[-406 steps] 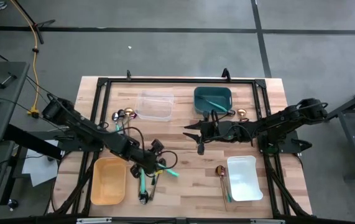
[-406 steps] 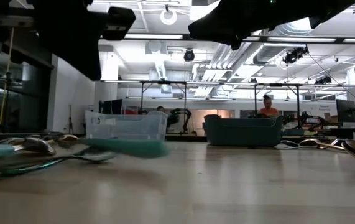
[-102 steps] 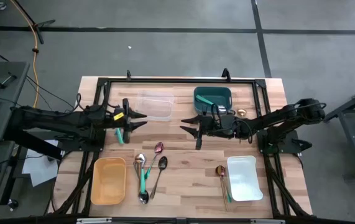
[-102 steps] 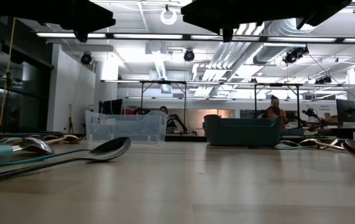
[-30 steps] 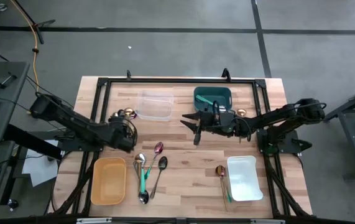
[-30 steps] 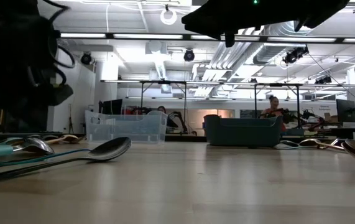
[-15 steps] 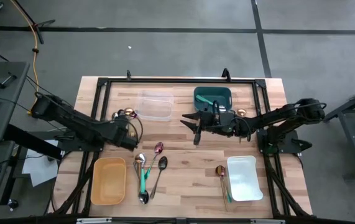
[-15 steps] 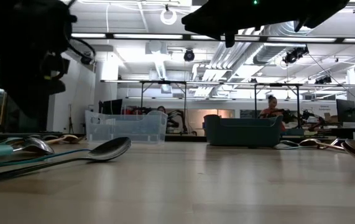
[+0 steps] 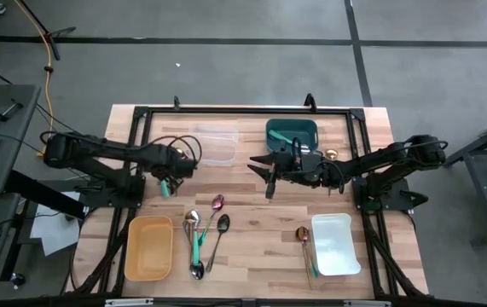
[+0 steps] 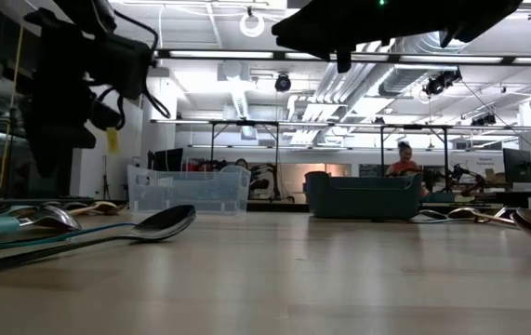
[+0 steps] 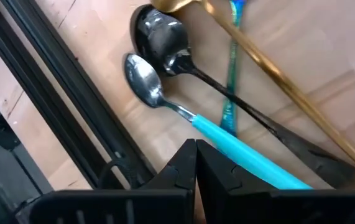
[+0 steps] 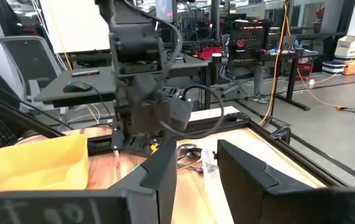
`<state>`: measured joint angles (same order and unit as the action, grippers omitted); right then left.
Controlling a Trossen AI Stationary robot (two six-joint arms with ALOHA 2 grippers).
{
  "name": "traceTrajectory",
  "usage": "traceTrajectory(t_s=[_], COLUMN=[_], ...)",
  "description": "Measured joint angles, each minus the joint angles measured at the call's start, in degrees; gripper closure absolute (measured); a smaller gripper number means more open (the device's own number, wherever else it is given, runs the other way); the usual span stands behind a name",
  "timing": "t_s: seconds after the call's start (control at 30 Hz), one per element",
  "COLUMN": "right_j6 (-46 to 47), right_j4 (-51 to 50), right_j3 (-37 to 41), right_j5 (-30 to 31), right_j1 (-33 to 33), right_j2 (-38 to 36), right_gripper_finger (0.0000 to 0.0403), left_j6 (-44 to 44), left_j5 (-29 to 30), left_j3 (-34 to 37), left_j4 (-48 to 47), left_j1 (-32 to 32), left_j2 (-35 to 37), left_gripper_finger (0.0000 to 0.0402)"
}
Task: Sort silverware by color (type)
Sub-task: Put the green spoon into the blue bin
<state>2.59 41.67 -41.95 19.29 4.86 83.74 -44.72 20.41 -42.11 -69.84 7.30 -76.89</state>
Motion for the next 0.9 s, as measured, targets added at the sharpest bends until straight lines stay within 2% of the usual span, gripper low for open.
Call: traceTrajectory(t_s=[0.13, 0.33, 0.67, 0.9], right_j6=[0.0, 0.0, -0.02, -0.02], right_j4=[-0.33, -0.35, -0.75, -0.76], right_j3=[0.0, 0.0, 0.0, 0.0], right_j5=[0.0, 0.0, 0.0, 0.0], right_j1=[0.0, 0.0, 0.0, 0.0], right_j2=[0.0, 0.0, 0.02, 0.02], right_gripper_finger=[0.0293, 0.0293, 0.0293, 0.0293], left_j6=[3.9, 9.46, 13.25, 17.8], left_j5=[-0.63, -0.82, 2.62, 5.63], left_j3=[0.0, 0.02, 0.02, 0.02], left_j4=[-0.02, 0.07, 1.19, 6.06], left_j1=[3.59, 7.45, 9.27, 9.96], left_j2=[-2.26, -9.75, -18.71, -21.19], left_gripper_finger=[0.0401, 0.0401, 0.0401, 0.0401])
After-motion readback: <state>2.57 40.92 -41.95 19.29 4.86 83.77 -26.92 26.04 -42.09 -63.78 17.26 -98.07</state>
